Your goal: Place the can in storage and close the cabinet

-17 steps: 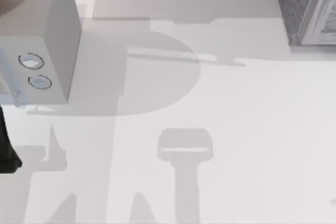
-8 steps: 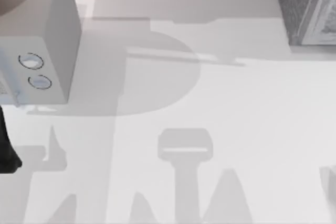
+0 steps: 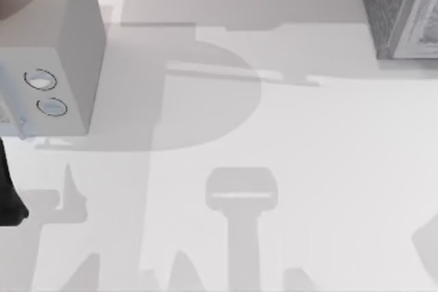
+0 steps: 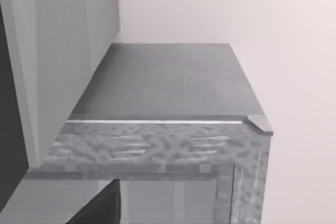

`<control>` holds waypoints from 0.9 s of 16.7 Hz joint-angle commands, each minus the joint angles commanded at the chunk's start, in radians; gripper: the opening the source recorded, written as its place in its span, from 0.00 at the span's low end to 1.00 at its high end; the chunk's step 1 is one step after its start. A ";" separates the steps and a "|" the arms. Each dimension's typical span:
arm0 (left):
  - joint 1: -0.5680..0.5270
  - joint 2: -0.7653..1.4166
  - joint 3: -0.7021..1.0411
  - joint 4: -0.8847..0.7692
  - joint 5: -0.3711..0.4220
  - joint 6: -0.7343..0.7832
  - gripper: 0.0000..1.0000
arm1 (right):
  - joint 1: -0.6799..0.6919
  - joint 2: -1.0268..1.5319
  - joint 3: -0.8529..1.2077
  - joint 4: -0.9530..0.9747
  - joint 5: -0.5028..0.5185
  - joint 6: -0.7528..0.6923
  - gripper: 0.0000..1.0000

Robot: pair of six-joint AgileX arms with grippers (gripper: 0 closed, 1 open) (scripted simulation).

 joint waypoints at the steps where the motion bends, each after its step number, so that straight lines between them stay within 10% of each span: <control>1: 0.000 0.000 0.000 0.000 0.000 0.000 1.00 | 0.000 0.000 0.000 0.000 0.000 0.000 1.00; 7: 0.000 0.000 0.000 0.000 0.000 0.000 1.00 | 0.028 0.010 0.001 -0.004 0.028 0.007 1.00; 15: 0.000 0.000 0.000 0.000 0.000 0.000 1.00 | 0.378 0.007 0.013 -0.016 0.375 0.003 1.00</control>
